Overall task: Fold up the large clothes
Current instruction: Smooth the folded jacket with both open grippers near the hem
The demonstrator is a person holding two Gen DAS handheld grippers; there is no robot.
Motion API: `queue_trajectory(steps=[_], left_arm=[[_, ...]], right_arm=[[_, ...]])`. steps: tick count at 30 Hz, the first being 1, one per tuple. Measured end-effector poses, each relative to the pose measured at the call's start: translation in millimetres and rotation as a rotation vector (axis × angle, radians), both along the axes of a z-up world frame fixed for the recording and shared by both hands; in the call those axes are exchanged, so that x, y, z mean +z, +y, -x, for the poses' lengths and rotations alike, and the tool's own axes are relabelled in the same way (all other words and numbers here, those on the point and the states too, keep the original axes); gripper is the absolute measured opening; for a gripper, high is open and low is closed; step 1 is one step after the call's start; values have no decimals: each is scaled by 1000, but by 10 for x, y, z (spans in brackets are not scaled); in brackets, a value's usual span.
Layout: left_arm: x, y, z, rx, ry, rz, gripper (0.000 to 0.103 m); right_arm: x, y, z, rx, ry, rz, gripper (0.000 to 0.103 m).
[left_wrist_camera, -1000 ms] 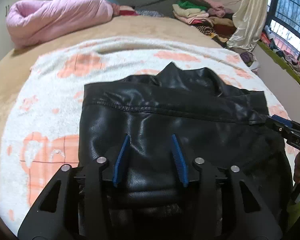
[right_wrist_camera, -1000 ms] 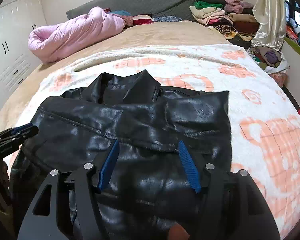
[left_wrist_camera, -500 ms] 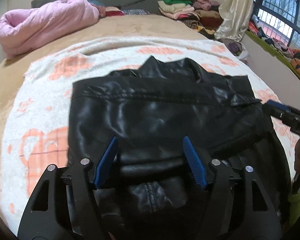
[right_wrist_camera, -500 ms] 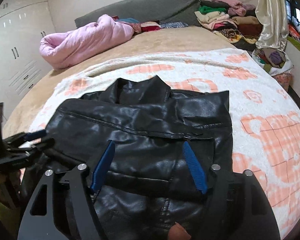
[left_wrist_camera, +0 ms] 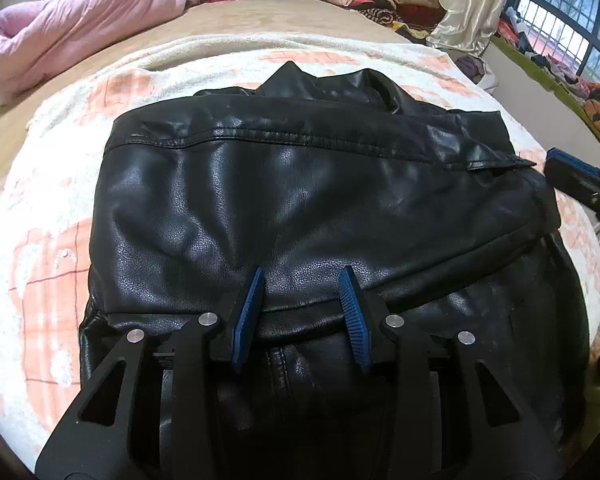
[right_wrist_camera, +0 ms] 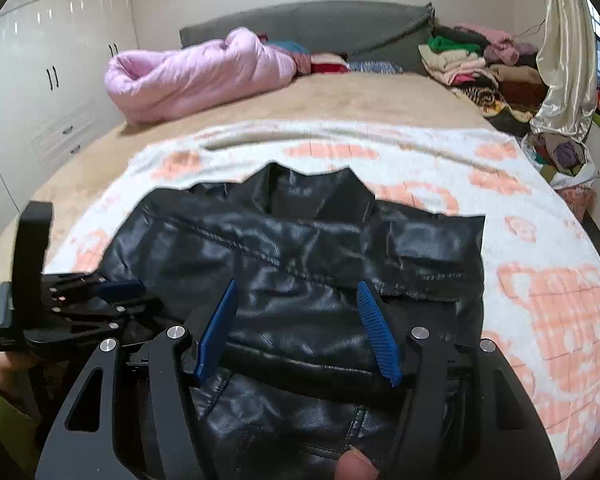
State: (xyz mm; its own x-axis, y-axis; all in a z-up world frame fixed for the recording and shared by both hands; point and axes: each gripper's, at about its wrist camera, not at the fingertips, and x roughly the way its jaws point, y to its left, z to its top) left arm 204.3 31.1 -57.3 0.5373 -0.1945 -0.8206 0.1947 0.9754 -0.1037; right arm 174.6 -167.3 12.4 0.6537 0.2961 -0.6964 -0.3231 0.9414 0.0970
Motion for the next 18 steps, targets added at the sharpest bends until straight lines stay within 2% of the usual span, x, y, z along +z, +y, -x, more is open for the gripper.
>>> queue_trajectory(steps=[4, 7, 8, 11, 14, 18], left_arm=[[-6, -13, 2, 0, -2, -7, 32], [-5, -13, 3, -1, -2, -1, 32], [-6, -16, 1, -1, -1, -1, 32], [-16, -19, -4, 0, 0, -3, 32], [4, -14, 11, 1, -3, -1, 32], [29, 6, 19, 3, -7, 11, 31]], right_arm=[[-305, 2, -141, -67, 92, 124, 60], [-616, -54, -251, -76, 208, 132, 58], [-684, -58, -268, -81, 220, 127, 58], [-749, -10, -267, -83, 207, 154, 58], [-678, -20, -214, -85, 178, 134, 58], [-498, -71, -92, -82, 130, 80, 69]])
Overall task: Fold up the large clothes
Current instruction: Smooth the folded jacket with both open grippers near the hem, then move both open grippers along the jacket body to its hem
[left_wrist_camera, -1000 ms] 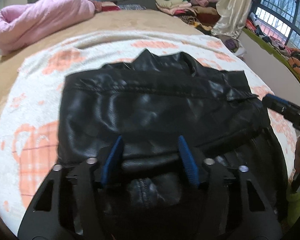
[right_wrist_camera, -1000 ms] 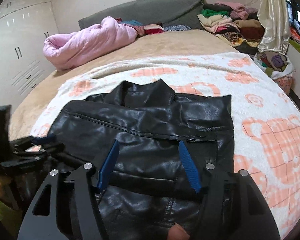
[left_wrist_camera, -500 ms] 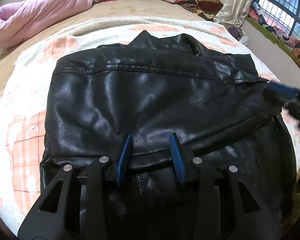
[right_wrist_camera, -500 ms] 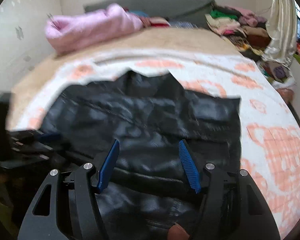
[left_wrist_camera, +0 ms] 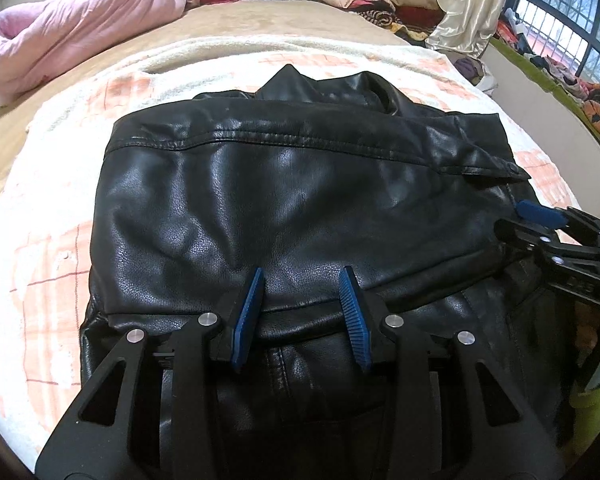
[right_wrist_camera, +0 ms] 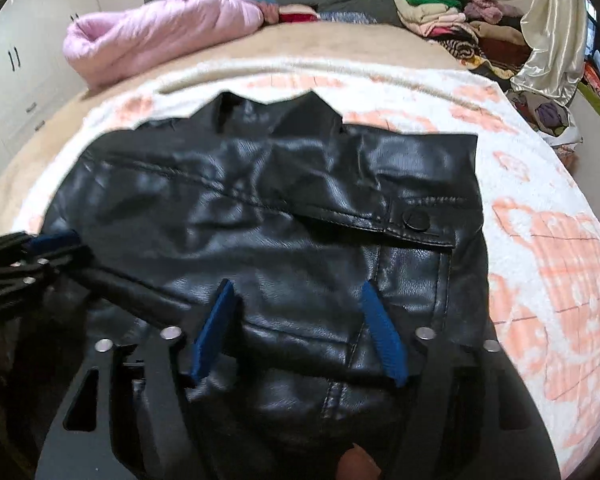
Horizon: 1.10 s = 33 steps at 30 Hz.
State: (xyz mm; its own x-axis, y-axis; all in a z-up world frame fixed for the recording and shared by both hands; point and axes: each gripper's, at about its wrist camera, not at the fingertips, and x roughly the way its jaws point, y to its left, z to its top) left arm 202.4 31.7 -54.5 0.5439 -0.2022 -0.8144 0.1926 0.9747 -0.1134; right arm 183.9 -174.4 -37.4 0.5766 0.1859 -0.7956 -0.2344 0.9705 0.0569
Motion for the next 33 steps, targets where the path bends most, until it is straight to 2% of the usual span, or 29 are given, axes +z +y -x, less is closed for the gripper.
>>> queue_trajectory(steps=[3, 7, 9, 15, 18, 22, 25, 33], left_arm=[[10, 1, 1, 0, 0, 1, 31], [42, 4, 7, -11, 0, 7, 37], [61, -4, 22, -16, -4, 11, 41], [123, -44, 63, -24, -20, 3, 65], [135, -75, 73, -32, -25, -6, 69], [167, -93, 86, -26, -37, -19, 94], [202, -106, 102, -25, -48, -37, 94], [334, -97, 178, -17, -69, -22, 94]], right_arm=[[109, 0, 46, 7, -32, -11, 75], [183, -34, 109, -4, -45, -34, 91], [205, -51, 136, -19, -54, -26, 96], [231, -127, 158, -41, -62, -40, 97], [251, -145, 181, -41, -67, -45, 98], [286, -134, 210, -41, -78, -39, 99], [310, -132, 230, -43, -84, -39, 99], [468, -127, 333, -40, -114, -59, 99]])
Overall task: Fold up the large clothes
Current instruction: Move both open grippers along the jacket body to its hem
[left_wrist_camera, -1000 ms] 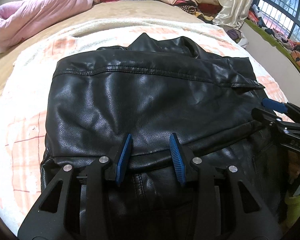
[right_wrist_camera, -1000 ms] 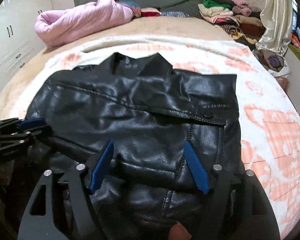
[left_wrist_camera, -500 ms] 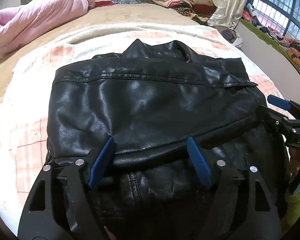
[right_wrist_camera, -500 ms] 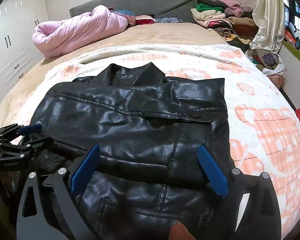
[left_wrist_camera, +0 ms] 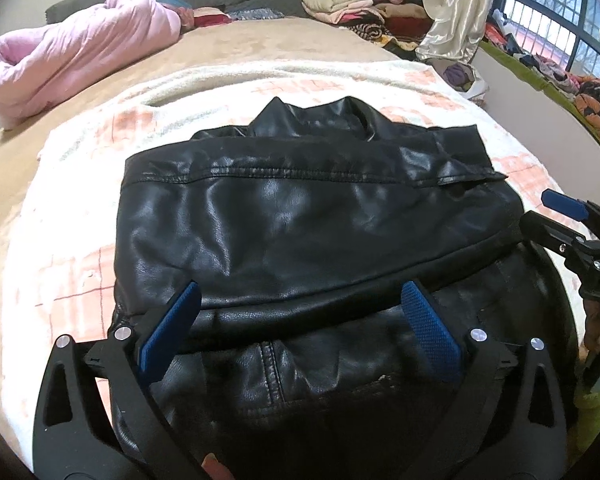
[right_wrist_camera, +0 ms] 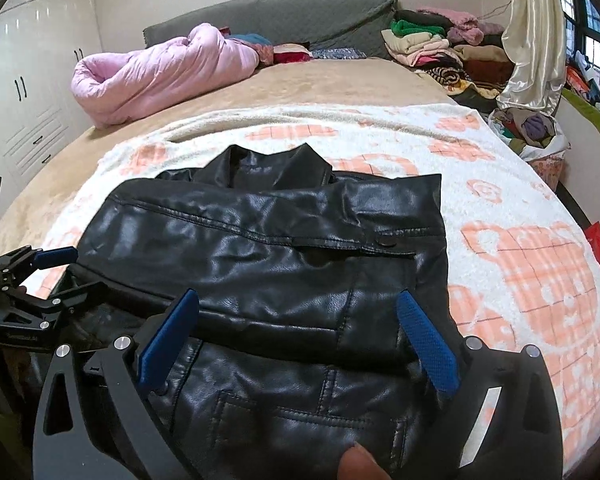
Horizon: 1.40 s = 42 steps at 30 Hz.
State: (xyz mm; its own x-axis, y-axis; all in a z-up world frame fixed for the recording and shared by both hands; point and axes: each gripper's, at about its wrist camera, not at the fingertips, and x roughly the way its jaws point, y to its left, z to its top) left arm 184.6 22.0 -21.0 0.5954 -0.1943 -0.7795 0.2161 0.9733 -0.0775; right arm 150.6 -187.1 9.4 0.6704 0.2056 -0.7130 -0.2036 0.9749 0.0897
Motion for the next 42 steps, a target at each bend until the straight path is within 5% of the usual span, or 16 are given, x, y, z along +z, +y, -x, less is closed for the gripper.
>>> queue_trajectory(steps=[21, 42], left_arm=[[279, -58, 466, 24, -60, 35, 94], [292, 7, 828, 63, -55, 2, 94]], right_arm=[[310, 35, 374, 45, -59, 4, 99], [335, -25, 832, 127, -16, -27, 99]])
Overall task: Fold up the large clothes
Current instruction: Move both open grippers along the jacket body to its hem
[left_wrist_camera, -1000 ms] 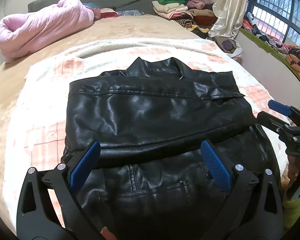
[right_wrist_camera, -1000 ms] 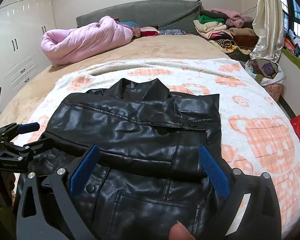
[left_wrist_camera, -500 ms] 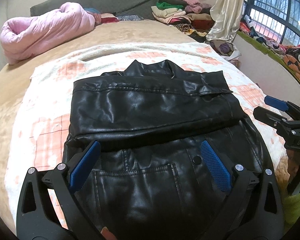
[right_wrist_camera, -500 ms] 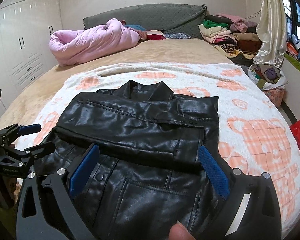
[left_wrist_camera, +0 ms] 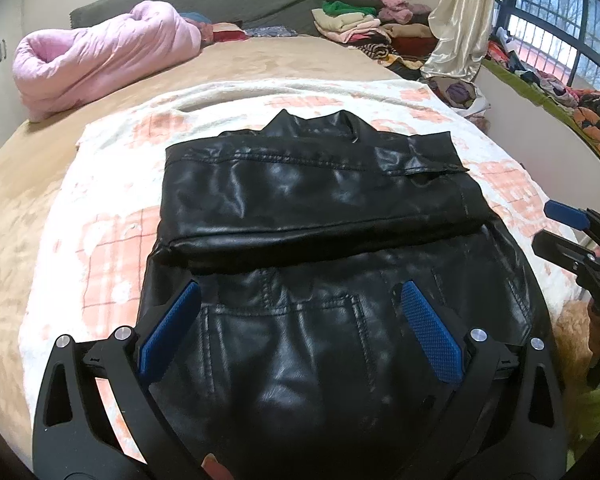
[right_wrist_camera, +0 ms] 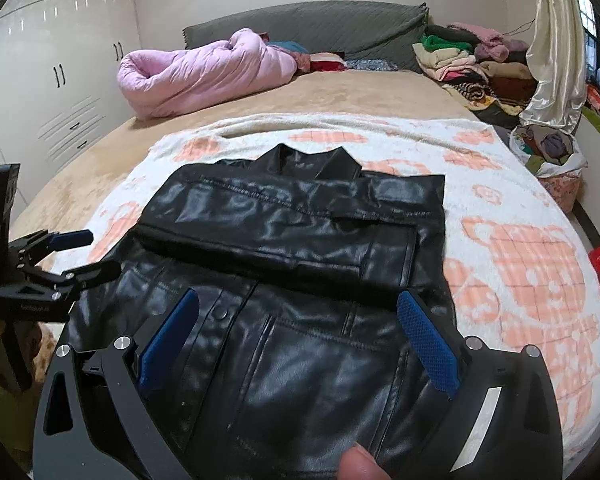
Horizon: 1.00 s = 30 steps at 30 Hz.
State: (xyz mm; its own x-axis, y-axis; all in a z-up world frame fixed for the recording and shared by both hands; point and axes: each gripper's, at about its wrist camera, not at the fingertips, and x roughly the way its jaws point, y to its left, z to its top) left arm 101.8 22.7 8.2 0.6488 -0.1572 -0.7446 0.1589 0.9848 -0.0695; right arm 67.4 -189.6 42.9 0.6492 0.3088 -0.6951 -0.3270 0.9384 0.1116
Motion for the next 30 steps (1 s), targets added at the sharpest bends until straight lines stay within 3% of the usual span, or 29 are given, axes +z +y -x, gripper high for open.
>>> queue_trajectory(steps=[30], left_arm=[[-324, 509, 557, 83, 108, -30, 94]], right_arm=[[-564, -408, 643, 77, 152, 133, 99]])
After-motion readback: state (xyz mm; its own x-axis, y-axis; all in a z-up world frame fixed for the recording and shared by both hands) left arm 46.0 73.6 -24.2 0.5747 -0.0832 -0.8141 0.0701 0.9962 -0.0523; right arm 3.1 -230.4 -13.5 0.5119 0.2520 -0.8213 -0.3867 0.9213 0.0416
